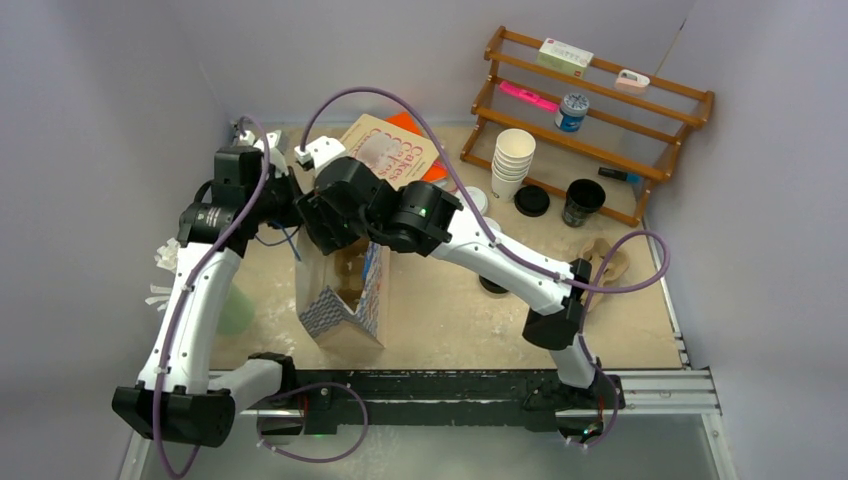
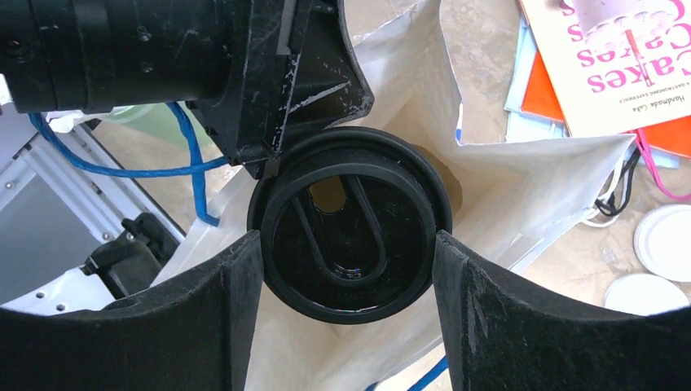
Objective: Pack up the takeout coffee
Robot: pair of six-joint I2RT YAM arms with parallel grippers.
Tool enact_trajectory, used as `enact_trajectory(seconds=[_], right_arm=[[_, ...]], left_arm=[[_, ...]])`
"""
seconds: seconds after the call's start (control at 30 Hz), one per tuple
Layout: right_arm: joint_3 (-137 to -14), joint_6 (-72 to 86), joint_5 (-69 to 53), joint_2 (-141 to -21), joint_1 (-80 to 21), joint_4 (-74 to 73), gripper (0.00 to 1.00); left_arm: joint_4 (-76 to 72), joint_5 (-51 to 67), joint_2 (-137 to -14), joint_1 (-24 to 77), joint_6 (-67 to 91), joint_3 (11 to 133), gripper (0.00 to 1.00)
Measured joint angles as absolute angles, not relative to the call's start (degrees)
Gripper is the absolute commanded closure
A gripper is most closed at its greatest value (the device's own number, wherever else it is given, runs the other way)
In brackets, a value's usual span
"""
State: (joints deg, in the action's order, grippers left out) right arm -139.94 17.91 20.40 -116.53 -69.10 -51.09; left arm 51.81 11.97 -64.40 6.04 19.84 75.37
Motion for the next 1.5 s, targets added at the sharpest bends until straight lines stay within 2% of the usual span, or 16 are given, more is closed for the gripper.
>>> enact_trajectory(seconds=[0.17, 0.5, 0.77, 0.9, 1.1, 1.2, 1.33, 1.4, 1.5], right_arm=[[-137.4, 18.22, 20.49, -115.87, -69.1, -51.07, 0.54], [-113.91, 21.04, 22.74, -106.52, -64.73, -51.59, 0.52], [-110.5, 20.21, 23.03, -98.15, -51.55, -51.57, 0.53], [-110.34, 19.11, 22.94, -98.15, -49.04, -51.33, 0.53], [-110.21, 17.39, 22.85, -99.29, -48.1, -49.91, 0.55], [-109.1, 17.21, 22.44, -99.33, -48.56, -48.6, 0.55], [-106.15, 17.52, 22.48, -99.24, -51.05, -47.18, 0.55], [-104.99, 17.82, 22.7, -99.24, -52.97, -47.2, 0.55], [-103.57, 18.46, 23.11, -98.89, -55.13, -46.92, 0.55]], left_arm=[[48.88, 12.99, -62.48, 6.02, 26.17, 72.58, 1.0], [40.86, 17.65, -58.72, 7.49, 38.81, 68.95, 1.0], [30.74, 12.03, -58.87, 23.07, 49.21, 63.53, 1.0], [27.68, 6.59, -59.92, 30.7, 53.19, 62.3, 1.0], [26.2, 0.95, -59.83, 35.66, 55.81, 60.62, 0.99], [25.93, -1.1, -58.78, 35.92, 56.51, 57.63, 0.85], [27.57, -3.84, -57.17, 36.1, 56.23, 55.81, 0.49], [29.19, -5.45, -56.51, 36.14, 55.37, 56.25, 0.41], [32.82, -7.33, -57.06, 36.14, 52.31, 59.42, 0.34]])
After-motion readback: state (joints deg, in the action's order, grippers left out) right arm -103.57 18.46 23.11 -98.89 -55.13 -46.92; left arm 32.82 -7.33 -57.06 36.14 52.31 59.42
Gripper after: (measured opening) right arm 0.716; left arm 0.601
